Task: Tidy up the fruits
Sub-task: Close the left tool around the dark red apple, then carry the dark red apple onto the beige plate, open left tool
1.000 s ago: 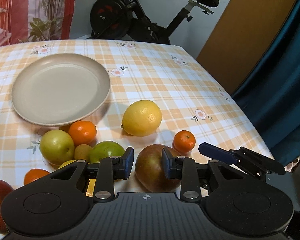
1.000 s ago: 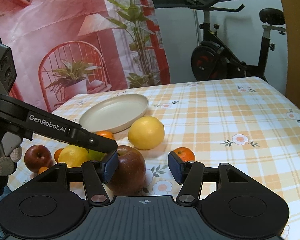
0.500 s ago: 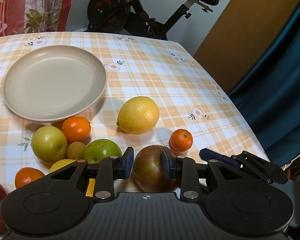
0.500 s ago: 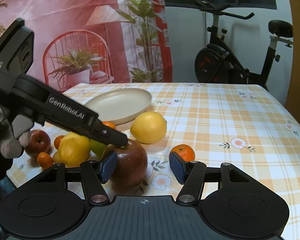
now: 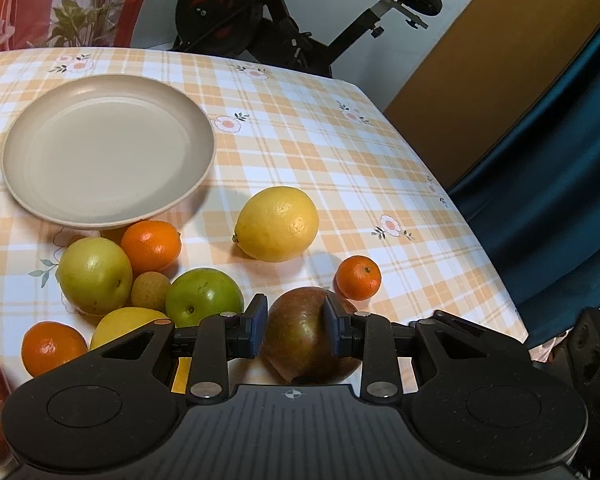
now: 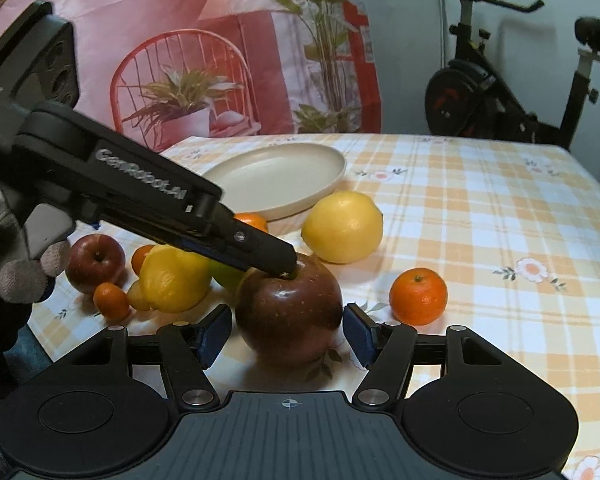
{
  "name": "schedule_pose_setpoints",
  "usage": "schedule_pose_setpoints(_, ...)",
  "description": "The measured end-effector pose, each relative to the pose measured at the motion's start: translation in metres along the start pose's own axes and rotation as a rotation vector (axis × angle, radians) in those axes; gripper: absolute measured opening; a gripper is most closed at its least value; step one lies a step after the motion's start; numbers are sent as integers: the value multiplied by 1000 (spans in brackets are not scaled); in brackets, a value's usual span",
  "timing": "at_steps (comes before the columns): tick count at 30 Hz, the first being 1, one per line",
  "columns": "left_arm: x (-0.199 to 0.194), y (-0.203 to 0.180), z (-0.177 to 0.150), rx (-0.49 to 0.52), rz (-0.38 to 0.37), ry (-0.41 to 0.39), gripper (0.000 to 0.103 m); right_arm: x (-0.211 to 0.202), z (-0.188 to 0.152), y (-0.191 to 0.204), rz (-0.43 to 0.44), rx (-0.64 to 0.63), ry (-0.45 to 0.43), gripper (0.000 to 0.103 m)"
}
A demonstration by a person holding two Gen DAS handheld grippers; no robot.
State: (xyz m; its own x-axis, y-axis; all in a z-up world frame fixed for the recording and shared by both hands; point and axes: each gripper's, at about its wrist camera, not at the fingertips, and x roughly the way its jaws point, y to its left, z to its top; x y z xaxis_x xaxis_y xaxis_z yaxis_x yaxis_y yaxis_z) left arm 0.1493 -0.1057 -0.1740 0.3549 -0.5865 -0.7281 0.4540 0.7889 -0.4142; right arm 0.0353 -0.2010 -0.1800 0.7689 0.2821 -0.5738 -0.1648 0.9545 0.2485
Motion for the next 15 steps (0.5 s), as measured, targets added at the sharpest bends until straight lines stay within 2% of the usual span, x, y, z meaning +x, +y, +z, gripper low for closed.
schedule_pose_setpoints(15, -4, 0, 0, 2, -5, -6, 32, 6, 1, -1, 18, 11, 15, 56)
